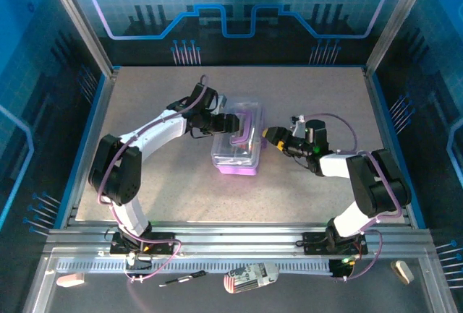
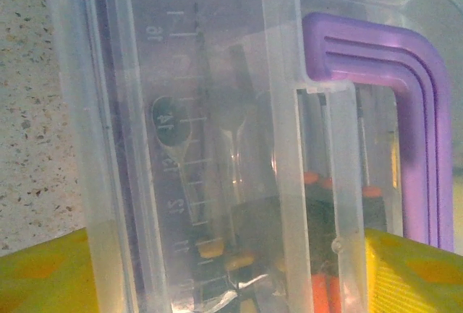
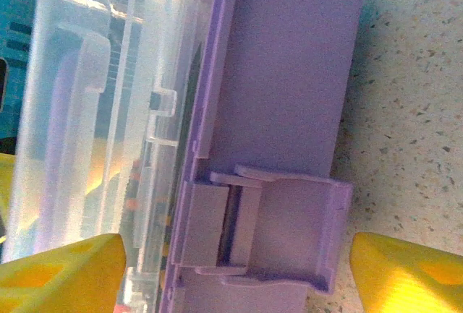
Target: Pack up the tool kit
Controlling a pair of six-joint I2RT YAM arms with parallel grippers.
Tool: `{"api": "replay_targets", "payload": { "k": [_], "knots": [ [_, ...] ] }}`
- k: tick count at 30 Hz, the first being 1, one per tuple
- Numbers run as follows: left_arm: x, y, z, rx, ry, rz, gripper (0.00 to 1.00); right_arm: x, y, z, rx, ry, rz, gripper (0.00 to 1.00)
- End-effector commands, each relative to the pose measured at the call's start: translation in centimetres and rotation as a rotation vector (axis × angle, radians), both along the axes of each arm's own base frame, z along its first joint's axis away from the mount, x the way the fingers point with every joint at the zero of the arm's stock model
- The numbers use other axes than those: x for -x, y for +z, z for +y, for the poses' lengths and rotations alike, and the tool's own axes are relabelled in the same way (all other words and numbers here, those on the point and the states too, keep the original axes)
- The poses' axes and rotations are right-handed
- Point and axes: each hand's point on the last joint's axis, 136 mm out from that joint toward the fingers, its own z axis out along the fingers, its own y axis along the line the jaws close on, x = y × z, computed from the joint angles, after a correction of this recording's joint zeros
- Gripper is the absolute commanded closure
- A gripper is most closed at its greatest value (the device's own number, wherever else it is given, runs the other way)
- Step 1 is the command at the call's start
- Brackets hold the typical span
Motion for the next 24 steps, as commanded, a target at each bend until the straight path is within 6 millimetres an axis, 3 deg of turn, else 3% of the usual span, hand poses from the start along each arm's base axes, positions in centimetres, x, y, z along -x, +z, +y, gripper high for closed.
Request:
{"api": "replay_targets", "payload": {
  "k": [1,14,24],
  "knots": [
    [4.9,-10.3,6.4,-0.244,0.085,0.302,0.36,-0.1,0.5,0.0,-0.025,0.013,-0.014,0.17],
    [4.7,-10.0,6.8,-0.169,0.109,0.301,0.37,-0.9,0.6,1.8,-0.117,0.059,0.005,0.15],
    [4.7,-9.7,6.6,-0.155,0.112,0.302,0.38,-0.7,2.2,3.7,-0.182,0.113,-0.016,0.16]
  ]
}}
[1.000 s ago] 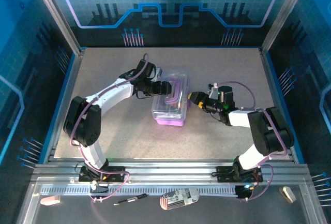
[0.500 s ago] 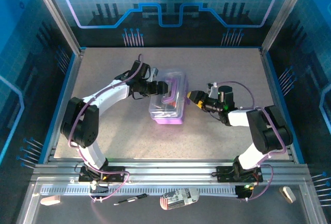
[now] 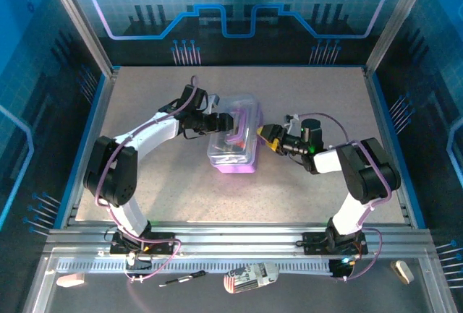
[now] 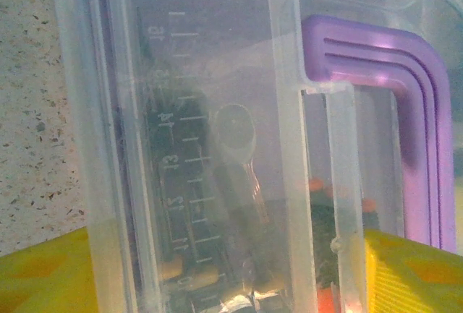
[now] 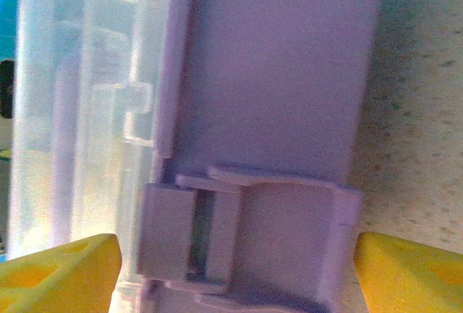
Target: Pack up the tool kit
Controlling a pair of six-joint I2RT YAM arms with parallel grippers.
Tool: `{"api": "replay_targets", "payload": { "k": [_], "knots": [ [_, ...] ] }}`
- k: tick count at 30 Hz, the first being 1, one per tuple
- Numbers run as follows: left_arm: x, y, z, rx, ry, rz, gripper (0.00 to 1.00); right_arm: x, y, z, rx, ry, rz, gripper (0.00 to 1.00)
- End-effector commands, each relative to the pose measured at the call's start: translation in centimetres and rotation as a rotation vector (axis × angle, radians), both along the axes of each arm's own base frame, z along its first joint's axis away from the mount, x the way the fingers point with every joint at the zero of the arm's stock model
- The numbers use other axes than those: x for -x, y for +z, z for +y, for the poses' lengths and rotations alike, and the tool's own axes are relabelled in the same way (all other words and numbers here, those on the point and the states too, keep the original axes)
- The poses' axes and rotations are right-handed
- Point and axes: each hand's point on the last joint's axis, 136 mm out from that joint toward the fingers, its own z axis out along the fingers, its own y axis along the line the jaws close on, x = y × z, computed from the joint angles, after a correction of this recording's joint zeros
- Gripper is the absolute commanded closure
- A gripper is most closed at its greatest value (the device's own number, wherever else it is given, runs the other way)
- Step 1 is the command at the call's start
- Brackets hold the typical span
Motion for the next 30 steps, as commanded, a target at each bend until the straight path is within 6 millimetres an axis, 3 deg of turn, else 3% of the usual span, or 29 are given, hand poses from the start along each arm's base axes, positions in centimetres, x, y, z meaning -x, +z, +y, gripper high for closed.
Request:
{"api": "replay_targets", "payload": {
  "k": [1,16,30],
  "knots": [
    [5.1,-9.8,5.3,-0.251,0.087,0.312,0.38,0.0,2.0,1.1,-0.044,0.041,-0.051,0.16],
    [5.1,-8.8,5.9,-0.281,0.104,0.297,0.39,1.5,6.4,0.4,-0.043,0.048,-0.136,0.17],
    [5.2,-8.9,4.8,-0.321,0.084,0.289,0.39,1.9,6.8,0.4,0.009,0.057,-0.156,0.19]
  ]
}}
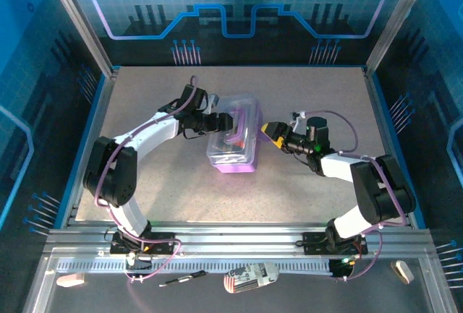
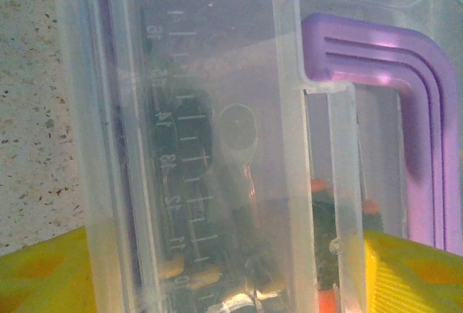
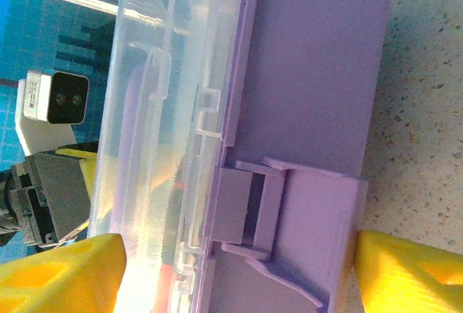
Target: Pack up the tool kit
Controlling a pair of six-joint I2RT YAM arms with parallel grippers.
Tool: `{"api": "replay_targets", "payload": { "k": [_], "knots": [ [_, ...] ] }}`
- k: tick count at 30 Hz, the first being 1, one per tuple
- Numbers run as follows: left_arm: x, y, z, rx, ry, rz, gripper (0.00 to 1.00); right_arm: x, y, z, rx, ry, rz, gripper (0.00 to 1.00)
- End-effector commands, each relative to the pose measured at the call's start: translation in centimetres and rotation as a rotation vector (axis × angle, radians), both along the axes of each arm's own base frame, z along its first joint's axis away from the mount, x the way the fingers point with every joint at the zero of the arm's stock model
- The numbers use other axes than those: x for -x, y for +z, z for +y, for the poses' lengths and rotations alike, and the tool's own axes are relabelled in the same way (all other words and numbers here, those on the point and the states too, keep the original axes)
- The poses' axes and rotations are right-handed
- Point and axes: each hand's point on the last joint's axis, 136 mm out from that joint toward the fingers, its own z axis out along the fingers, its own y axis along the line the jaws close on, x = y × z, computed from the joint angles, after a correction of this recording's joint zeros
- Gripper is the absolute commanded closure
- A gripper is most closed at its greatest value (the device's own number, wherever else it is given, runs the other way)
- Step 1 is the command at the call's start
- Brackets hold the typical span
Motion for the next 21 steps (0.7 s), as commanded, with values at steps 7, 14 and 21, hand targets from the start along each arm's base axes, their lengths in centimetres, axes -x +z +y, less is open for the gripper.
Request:
{"api": "replay_targets", "payload": {
  "k": [7,14,21],
  "knots": [
    [5.0,-9.5,3.7,-0.317,0.065,0.290,0.39,1.3,3.6,2.4,-0.029,0.137,-0.110,0.19],
    [4.9,-9.6,2.6,-0.323,0.044,0.288,0.38,1.0,2.3,2.9,-0.006,0.134,-0.079,0.20],
    [5.1,-9.7,2.7,-0.339,0.036,0.291,0.38,0.7,0.8,2.3,0.036,0.101,-0.047,0.23]
  ]
}}
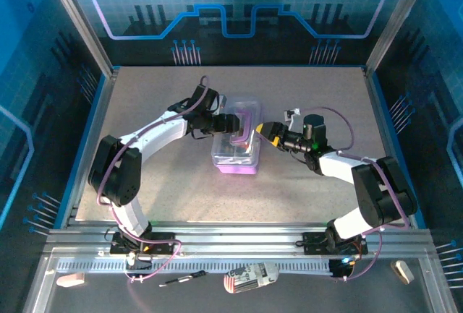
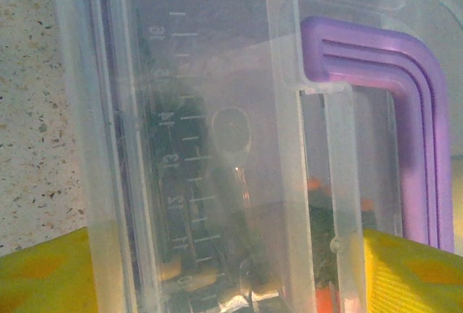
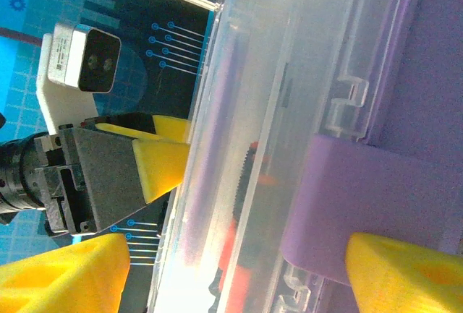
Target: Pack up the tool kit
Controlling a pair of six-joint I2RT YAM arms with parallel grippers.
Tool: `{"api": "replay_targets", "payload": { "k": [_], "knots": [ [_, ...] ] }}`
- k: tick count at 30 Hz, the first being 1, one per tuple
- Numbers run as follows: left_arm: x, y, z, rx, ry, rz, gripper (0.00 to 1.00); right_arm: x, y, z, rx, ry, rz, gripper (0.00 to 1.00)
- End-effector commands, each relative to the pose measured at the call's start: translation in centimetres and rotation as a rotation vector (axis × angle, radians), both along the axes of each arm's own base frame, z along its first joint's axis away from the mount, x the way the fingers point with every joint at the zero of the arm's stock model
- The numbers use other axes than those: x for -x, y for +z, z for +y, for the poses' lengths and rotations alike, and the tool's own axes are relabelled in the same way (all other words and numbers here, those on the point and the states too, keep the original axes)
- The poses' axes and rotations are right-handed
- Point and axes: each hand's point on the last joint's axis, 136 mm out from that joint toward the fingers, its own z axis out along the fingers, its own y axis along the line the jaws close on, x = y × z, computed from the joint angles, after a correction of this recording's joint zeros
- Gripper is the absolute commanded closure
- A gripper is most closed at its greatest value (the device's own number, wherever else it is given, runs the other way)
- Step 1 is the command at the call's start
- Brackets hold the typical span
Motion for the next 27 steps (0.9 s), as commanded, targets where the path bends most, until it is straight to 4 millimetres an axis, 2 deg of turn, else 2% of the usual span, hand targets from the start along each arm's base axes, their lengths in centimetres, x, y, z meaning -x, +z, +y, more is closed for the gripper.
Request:
{"api": "replay_targets", "payload": {
  "k": [1,15,27],
  "knots": [
    [5.1,-9.6,4.3,-0.238,0.051,0.308,0.38,-0.1,-1.0,0.3,0.046,0.006,0.013,0.23],
    [6.0,-11.4,3.1,-0.278,0.023,0.340,0.38,-1.1,-4.3,-0.3,0.051,-0.048,0.096,0.32],
    [6.2,-12.1,3.6,-0.300,0.042,0.346,0.37,-1.6,-5.2,-1.8,0.047,-0.095,0.128,0.40]
  ]
}}
